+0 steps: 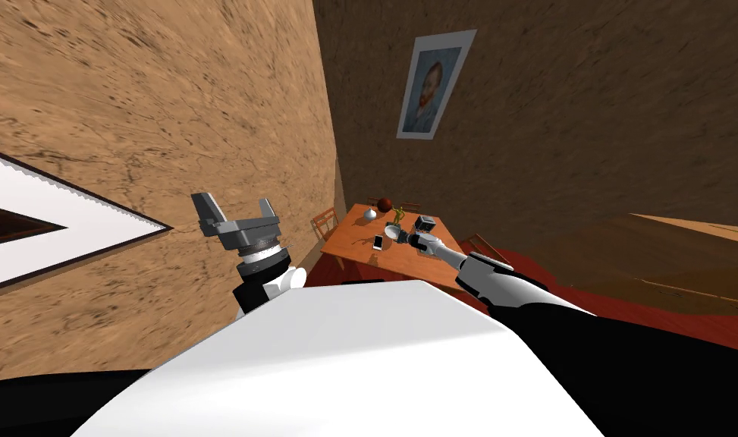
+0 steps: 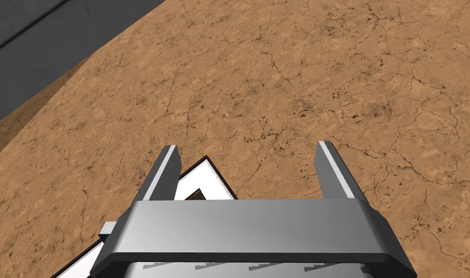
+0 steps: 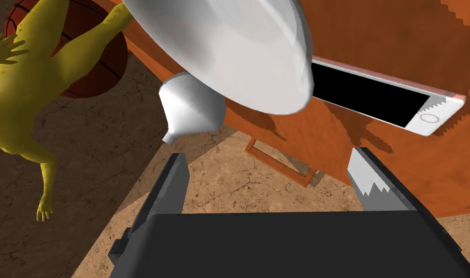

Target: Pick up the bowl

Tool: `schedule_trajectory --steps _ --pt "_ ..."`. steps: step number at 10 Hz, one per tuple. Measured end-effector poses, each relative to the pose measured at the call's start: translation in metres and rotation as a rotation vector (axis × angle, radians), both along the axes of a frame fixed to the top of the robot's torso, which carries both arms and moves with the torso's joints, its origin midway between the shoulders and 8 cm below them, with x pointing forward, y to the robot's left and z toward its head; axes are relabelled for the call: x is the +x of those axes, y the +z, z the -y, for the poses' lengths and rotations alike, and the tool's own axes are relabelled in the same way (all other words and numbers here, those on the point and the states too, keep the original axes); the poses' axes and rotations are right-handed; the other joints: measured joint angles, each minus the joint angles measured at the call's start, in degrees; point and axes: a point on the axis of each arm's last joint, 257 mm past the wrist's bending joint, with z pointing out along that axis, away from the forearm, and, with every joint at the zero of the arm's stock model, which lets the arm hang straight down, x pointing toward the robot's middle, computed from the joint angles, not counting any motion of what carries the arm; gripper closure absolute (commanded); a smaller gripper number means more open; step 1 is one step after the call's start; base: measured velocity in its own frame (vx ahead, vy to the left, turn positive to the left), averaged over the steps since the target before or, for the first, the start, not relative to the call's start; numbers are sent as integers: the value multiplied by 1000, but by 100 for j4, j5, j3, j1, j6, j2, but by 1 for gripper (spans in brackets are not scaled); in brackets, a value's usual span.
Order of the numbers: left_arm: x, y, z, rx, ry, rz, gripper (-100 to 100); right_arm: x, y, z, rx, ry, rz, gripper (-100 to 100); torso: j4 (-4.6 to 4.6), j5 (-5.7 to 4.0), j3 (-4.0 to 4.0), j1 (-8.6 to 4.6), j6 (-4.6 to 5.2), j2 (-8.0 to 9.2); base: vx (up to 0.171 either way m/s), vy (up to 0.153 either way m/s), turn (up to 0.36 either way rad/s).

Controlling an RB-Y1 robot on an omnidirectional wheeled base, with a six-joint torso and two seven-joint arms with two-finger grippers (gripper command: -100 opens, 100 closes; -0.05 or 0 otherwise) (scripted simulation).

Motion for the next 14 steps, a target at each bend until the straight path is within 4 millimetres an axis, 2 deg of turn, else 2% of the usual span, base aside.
schedule_trajectory --steps 2,3,5,7,11,12,14 --pt "0 0 0 0 0 0 0 18 19 -5 126 -107 20 -100 -3 15 -6 70 6 -9 -4 1 3" --pt "0 0 0 0 0 0 0 31 32 1 185 -158 29 -100 -3 22 -8 90 6 -14 5 28 -4" --pt "0 0 0 0 0 0 0 37 47 6 295 -231 30 -100 -4 22 -9 94 6 -14 2 12 2" --pt "0 0 0 0 0 0 0 39 51 7 354 -271 13 -100 -4 21 -9 88 6 -14 -25 -24 140" --pt "0 0 0 0 0 0 0 34 47 50 360 -396 28 -100 3 12 9 51 6 16 -93 -92 378" --pt "0 0 0 0 0 0 0 32 42 68 361 -441 33 -100 4 11 14 47 2 27 -100 -83 235" --pt "0 0 0 0 0 0 0 29 44 78 361 -468 39 -100 0 15 2 66 10 3 -43 -34 159"
